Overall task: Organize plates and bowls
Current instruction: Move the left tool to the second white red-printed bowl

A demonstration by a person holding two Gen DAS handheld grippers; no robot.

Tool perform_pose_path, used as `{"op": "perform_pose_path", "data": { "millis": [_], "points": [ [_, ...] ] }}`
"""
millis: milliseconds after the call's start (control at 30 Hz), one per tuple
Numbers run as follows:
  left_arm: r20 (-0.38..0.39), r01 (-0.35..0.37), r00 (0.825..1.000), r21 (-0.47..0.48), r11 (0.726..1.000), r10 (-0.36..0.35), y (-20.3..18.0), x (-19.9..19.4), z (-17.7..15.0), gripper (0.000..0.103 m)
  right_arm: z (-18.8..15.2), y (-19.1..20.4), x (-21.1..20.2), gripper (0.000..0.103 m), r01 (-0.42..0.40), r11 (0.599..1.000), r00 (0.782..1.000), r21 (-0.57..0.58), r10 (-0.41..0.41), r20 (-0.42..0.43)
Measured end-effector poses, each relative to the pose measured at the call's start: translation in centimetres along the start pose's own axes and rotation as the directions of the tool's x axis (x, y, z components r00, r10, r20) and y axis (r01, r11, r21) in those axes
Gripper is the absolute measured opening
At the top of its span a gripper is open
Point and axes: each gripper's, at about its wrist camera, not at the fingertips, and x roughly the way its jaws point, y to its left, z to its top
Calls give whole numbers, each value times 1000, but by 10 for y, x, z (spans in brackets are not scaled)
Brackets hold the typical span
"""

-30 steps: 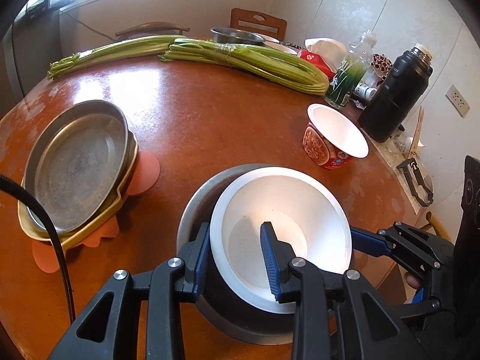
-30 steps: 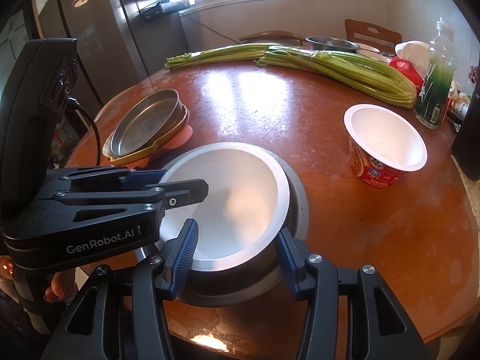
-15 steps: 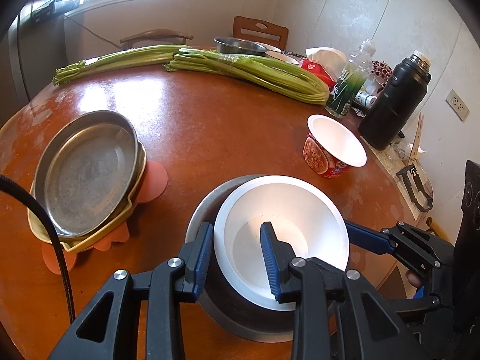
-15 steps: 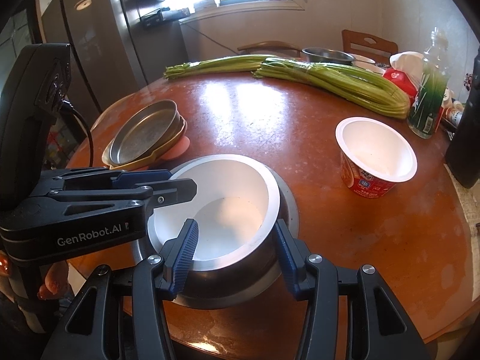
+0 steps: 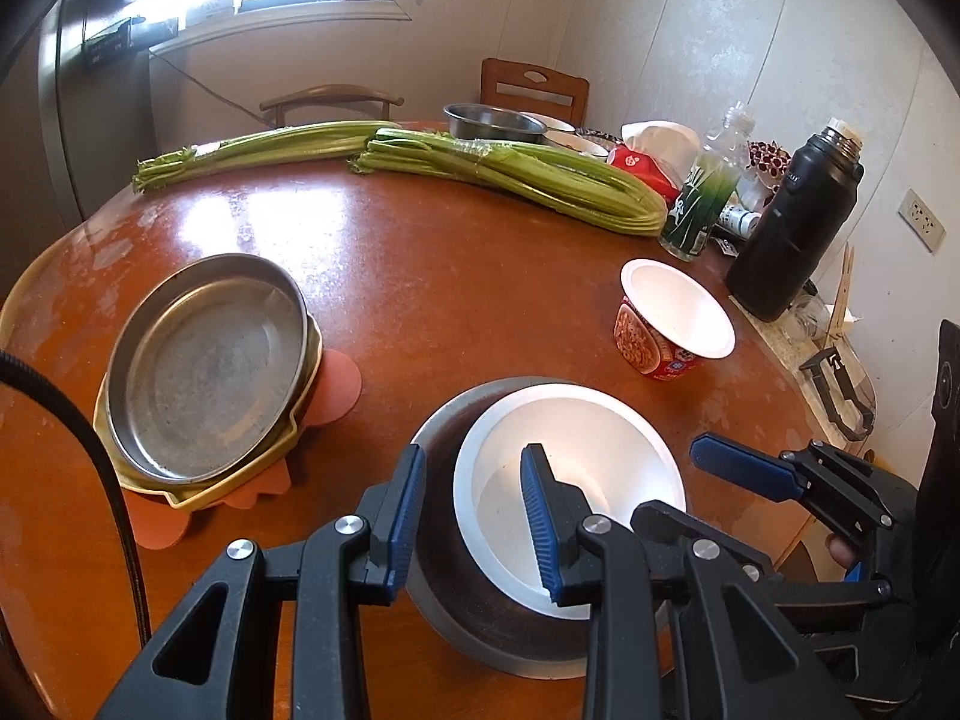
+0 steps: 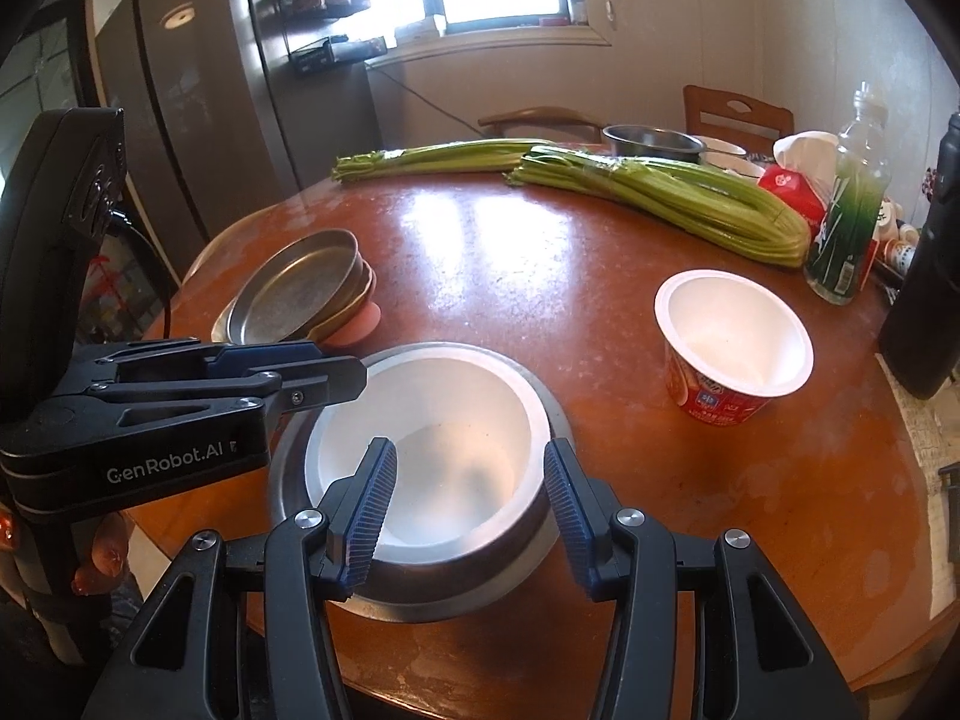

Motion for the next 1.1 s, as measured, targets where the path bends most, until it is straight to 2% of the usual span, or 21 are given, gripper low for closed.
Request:
{"op": "perform_pose_path", "data": {
  "millis": [500, 1100],
  "points": [
    [50, -33, 998, 21, 999, 32, -10, -9, 13, 34, 16, -5, -19, 53, 46, 999, 995, -15, -45, 88],
    [82, -21, 997, 139, 990, 9, -53, 1, 63, 36, 41, -45, -33, 54, 138, 989, 976, 49, -145, 163]
  ]
}}
